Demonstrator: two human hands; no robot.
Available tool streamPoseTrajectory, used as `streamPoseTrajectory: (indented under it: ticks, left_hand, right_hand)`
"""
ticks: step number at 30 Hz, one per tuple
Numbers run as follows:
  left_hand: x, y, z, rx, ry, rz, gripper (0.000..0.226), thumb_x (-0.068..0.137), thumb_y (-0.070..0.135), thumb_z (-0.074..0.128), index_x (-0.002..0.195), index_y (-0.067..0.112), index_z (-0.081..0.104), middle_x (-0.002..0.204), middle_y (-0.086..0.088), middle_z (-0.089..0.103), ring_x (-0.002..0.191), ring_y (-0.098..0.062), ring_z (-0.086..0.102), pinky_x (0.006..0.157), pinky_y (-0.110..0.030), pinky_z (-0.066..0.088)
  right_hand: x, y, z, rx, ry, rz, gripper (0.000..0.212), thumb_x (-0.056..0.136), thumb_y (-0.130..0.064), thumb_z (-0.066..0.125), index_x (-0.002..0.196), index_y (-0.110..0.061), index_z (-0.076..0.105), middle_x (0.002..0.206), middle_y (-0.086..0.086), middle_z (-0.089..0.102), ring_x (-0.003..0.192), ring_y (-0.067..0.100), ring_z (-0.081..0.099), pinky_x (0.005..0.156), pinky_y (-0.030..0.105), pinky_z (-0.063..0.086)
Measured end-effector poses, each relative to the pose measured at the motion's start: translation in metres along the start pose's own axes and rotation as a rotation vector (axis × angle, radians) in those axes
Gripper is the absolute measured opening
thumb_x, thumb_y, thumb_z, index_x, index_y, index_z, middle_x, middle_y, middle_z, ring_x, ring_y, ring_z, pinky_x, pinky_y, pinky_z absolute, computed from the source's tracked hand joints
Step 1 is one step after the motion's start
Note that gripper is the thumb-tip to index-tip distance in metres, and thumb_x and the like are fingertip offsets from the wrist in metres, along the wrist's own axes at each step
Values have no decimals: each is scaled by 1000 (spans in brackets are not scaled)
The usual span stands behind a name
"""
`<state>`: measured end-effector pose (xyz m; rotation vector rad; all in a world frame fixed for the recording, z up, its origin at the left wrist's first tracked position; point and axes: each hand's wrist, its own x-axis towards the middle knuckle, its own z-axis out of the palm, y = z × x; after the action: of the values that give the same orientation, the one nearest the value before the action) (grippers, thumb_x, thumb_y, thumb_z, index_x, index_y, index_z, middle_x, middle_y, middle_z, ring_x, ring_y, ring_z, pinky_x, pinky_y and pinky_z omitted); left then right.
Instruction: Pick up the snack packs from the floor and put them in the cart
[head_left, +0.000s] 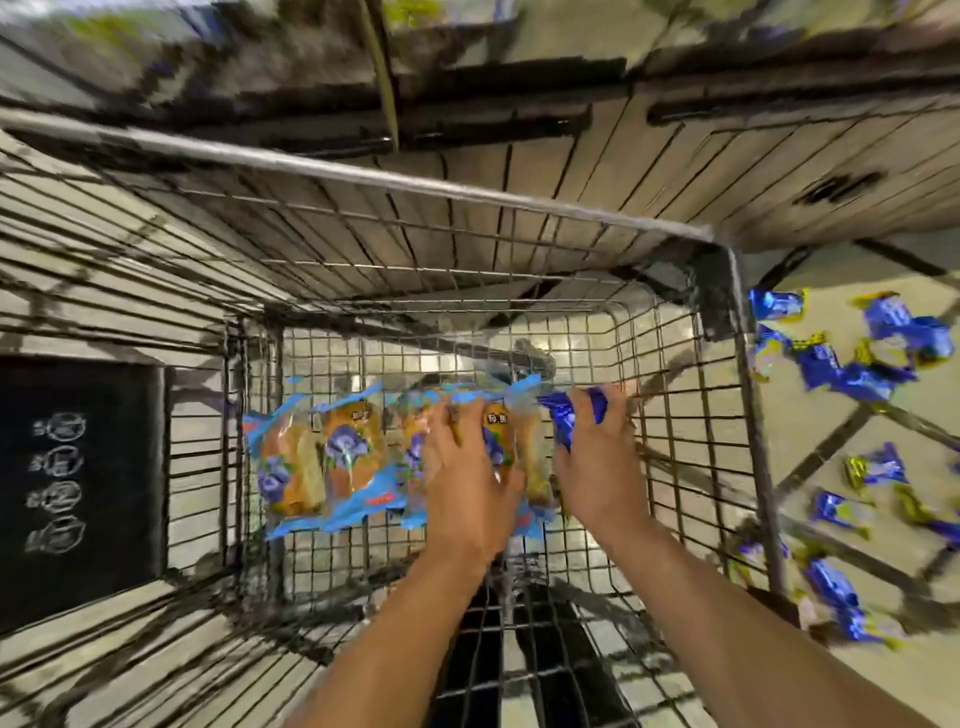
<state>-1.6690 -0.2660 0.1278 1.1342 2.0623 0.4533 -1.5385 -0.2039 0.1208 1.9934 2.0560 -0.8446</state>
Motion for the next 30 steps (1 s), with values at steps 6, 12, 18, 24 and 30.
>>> streamPoseTrajectory:
  ticks: [6, 12, 18, 24, 30]
  left_hand:
    - [2, -8, -9, 65, 0, -48, 80, 87, 36, 72, 151, 25, 25, 162, 0, 2, 149, -31, 15, 116, -45, 29]
    - [3, -1, -24, 114, -67, -50, 85, 89, 45, 67, 155, 24, 17, 163, 2, -3, 151, -26, 3, 121, -49, 19]
    - [-28, 33, -82, 208, 13, 53, 45, 88, 25, 64, 131, 23, 49, 142, -2, 39, 133, -23, 26, 113, -42, 28]
    - [-71, 124, -146, 226, 91, 304, 41, 87, 18, 59, 127, 17, 54, 121, -1, 58, 116, -24, 47, 98, -43, 43]
    - [-133, 241, -168, 505, 151, 691, 54, 73, 17, 71, 125, 15, 54, 119, -6, 58, 108, -31, 52, 85, -43, 47]
  right_hand:
    - [-3, 0, -5, -24, 9, 36, 68, 89, -26, 65, 148, -20, 34, 155, 8, 14, 136, 32, 30, 103, 42, 42]
    - [-20, -19, -29, 48, 75, 12, 65, 86, -33, 69, 142, -21, 40, 148, 7, 24, 133, 29, 32, 103, 45, 43]
    - [-55, -44, -84, 238, 30, -41, 45, 91, -21, 62, 134, -18, 51, 129, 0, 52, 125, 21, 42, 102, 37, 40]
    - [-114, -47, -180, 194, 165, -165, 31, 88, -21, 57, 118, -19, 61, 112, 0, 60, 107, 23, 54, 87, 37, 47]
    - [-191, 11, -274, -99, 415, -127, 32, 84, -22, 60, 117, -23, 62, 112, 0, 62, 105, 26, 55, 86, 41, 46]
